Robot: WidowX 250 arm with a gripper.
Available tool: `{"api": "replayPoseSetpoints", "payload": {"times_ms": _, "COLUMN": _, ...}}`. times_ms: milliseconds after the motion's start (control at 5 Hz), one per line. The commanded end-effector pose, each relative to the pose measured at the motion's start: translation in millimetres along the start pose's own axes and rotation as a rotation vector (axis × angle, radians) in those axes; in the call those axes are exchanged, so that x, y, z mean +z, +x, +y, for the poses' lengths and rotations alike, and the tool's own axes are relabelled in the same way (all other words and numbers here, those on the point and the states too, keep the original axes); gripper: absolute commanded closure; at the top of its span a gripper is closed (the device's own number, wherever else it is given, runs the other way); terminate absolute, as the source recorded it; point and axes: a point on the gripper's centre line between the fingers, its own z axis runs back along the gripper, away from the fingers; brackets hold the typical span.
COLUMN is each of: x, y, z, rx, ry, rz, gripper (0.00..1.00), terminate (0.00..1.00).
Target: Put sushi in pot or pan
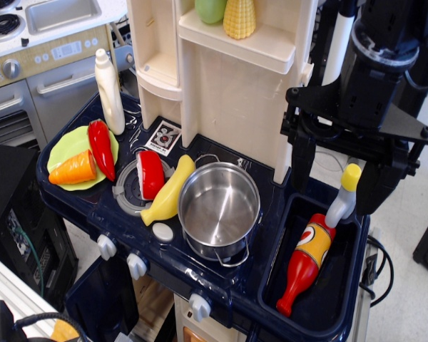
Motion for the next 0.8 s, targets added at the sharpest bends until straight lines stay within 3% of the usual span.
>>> {"api": "replayPoseSetpoints", "payload": {"times_ms": 0, "x": 0.0, "y": 0.0, "z": 0.0, "rx": 0.000, "ry": 0.000, "rz": 0.000, "gripper": 0.00, "terminate": 0.00}}
{"api": "replayPoseSetpoints", "payload": {"times_ms": 200, "x": 0.2, "y": 22.2, "z": 33.3, "rx": 0.178, "ry": 0.091, "rz": -0.001, "gripper": 0.00, "terminate": 0.00}}
{"api": "replayPoseSetpoints", "payload": {"times_ms": 600, "x": 1.5, "y": 55.9, "z": 86.1, "rx": 0.413, "ry": 0.236, "rz": -0.155, "gripper": 0.00, "terminate": 0.00}}
